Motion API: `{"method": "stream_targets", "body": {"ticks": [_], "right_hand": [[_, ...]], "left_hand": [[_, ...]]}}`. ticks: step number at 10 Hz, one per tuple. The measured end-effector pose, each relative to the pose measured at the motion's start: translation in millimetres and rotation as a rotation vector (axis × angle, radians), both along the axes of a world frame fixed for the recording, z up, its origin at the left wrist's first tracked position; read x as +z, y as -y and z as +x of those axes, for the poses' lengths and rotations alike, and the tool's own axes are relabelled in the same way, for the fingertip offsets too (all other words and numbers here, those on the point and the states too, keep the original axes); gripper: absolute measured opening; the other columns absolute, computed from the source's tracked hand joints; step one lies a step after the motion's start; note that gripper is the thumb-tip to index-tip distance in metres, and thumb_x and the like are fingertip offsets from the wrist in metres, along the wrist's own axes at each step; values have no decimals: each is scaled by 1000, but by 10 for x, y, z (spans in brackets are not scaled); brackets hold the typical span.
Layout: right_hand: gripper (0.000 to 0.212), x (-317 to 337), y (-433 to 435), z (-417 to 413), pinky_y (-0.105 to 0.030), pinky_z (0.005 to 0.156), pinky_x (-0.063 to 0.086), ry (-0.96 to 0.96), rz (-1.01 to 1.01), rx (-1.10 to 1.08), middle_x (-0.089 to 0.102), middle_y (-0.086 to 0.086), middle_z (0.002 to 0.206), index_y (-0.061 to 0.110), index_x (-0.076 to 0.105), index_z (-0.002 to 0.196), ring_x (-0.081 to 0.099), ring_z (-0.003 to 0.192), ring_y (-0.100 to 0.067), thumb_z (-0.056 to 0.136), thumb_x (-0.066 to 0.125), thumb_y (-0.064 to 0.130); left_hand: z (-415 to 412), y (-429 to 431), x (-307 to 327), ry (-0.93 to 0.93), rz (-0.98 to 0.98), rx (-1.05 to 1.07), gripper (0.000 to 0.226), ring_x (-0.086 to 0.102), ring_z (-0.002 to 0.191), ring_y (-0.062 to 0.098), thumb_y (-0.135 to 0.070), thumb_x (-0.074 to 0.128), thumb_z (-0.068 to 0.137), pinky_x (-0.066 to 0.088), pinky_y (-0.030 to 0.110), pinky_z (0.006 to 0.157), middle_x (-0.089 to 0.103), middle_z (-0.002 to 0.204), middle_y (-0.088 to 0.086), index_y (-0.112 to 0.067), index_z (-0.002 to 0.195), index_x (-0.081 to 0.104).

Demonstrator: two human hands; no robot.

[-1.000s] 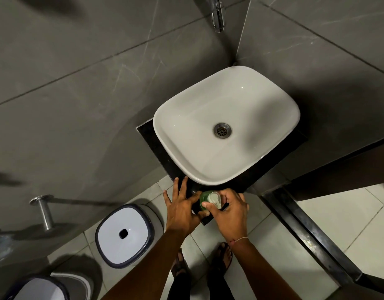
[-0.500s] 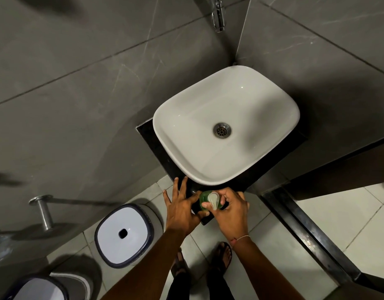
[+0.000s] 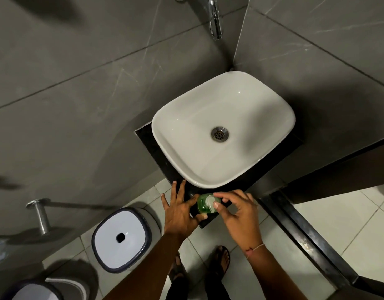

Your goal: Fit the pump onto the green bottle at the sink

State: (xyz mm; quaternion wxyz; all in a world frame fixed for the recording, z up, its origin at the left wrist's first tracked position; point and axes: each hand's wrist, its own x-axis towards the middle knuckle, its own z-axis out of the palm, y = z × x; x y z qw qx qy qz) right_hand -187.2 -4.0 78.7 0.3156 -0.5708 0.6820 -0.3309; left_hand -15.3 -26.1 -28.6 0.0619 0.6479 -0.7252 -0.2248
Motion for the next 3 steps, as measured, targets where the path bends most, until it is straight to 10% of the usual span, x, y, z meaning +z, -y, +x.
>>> {"method": "stream_targets", "body": {"ticks": [3], "right_hand": [[21,206,0,-95,-43,94,50,227,-19,-159,67,10,110,34,69,111,59,108,-11,92,61,26]], "left_hand": [[77,-1,152,71,48,-58,80,-19,148,25,-72,61,71,-12,62,112,-4,164,1,-43,141,37]]}}
